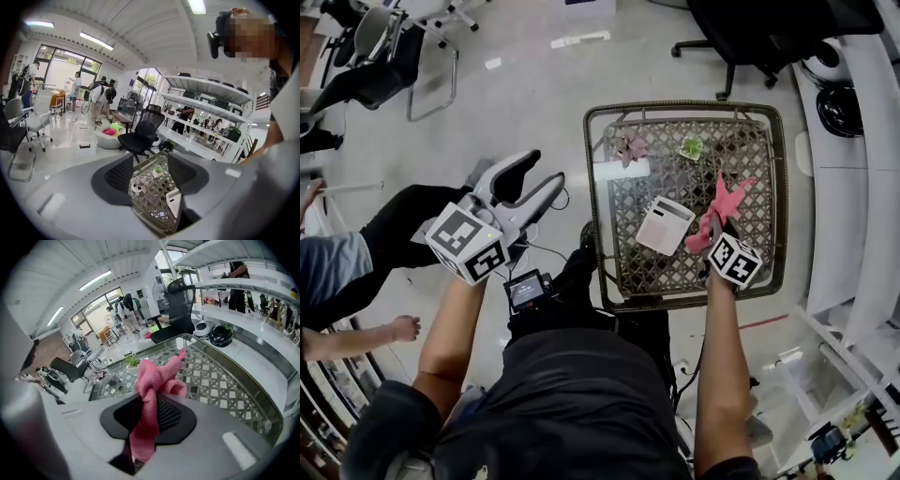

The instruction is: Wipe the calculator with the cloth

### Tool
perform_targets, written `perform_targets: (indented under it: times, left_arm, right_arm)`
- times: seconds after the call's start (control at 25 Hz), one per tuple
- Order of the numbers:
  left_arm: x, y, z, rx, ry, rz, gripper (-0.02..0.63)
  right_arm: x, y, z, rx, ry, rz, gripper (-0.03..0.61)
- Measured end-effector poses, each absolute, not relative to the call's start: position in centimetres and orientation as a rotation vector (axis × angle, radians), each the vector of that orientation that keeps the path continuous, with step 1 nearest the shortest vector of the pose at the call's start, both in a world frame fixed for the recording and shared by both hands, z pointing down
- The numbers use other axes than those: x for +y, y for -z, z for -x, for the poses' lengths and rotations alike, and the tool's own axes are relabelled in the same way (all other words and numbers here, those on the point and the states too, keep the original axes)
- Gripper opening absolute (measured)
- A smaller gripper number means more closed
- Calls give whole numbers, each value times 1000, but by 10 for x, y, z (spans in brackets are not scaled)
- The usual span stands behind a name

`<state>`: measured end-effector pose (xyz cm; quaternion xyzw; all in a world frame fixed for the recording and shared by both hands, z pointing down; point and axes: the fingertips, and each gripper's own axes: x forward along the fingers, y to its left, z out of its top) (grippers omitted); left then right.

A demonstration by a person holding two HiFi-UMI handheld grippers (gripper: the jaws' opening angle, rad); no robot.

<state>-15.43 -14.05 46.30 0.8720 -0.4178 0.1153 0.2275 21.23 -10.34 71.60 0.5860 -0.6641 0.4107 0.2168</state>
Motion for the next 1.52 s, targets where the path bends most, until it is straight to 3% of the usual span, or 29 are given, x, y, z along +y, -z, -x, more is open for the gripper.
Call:
perform_targets:
  times: [0.48, 0.8, 1.52]
  left_arm:
    - [-125, -466, 192, -1195, -321, -2372, 249]
    - [-126, -460, 205, -1213, -317, -2388, 249]
    - [-124, -464, 179, -1136, -362, -2424, 249]
  right_arm:
    - [-96, -757, -106, -1860, -1094, -1485, 69]
    - [-79, -776, -43, -1920, -859, -1148, 70]
    - [-42, -798, -45, -1939, -224, -581, 69]
